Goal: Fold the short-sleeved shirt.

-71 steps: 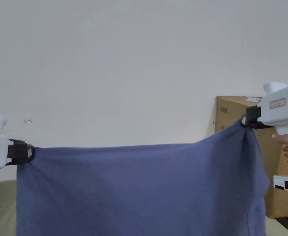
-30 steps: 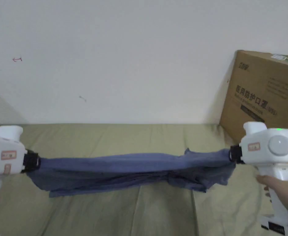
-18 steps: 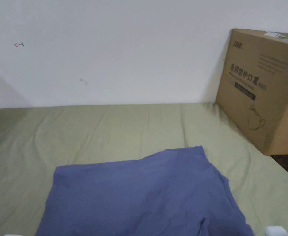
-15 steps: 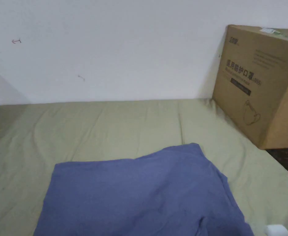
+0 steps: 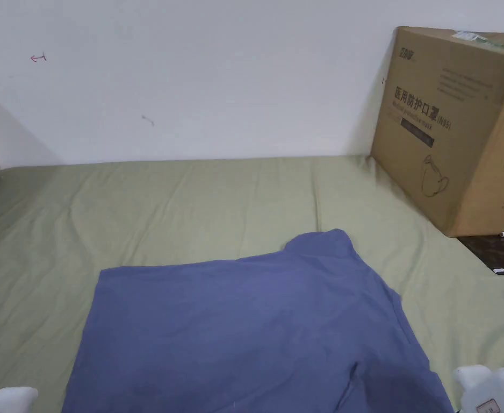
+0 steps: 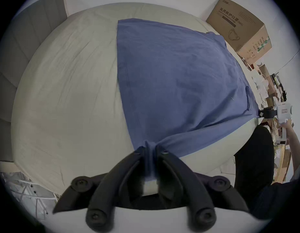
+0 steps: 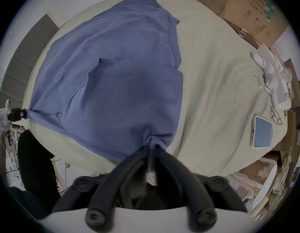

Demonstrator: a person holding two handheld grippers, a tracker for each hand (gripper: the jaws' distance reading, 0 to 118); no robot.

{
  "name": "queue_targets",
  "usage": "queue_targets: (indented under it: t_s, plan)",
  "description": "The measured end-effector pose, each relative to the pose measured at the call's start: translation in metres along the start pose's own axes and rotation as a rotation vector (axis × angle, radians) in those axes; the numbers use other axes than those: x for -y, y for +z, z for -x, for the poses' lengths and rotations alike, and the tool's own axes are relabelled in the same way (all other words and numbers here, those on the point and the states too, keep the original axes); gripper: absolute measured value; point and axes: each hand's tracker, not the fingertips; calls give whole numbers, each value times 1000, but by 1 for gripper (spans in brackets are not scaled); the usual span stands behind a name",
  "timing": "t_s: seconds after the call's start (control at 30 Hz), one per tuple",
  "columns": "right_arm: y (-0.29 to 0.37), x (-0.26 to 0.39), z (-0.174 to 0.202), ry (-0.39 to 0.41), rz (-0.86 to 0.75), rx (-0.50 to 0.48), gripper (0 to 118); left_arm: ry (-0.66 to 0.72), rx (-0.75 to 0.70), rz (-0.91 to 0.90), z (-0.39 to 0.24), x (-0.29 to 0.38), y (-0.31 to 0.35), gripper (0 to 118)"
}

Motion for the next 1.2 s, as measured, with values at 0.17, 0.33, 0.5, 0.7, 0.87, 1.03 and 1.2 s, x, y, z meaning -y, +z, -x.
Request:
queue_targets:
  t_s: [0.17, 0.33, 0.5, 0.7, 0.87, 1.03, 1.2]
  plan:
    - [22, 13, 7, -74, -149, -18, 117, 59, -5, -177, -1, 4, 32, 117]
    - [65, 17, 17, -159, -346, -115, 117, 122, 20, -420, -20, -1, 74, 117]
    - [98, 28, 45, -148, -537, -144, 26, 115, 22, -504, -48, -1, 102, 74]
    - [119, 29, 98, -49, -607, -144, 0, 48, -14, -470, -72, 6, 112, 1]
    - [110, 29, 95, -6, -582, -109, 0, 49, -51, -162, -58, 8, 75, 104]
    - [96, 28, 87, -41, -510, -152, 0, 106, -83, -64, -22, 13, 23, 112]
    - [83, 35, 82, -58, -472, -148, 0, 154, -32, 26, 8, 3, -20, 69]
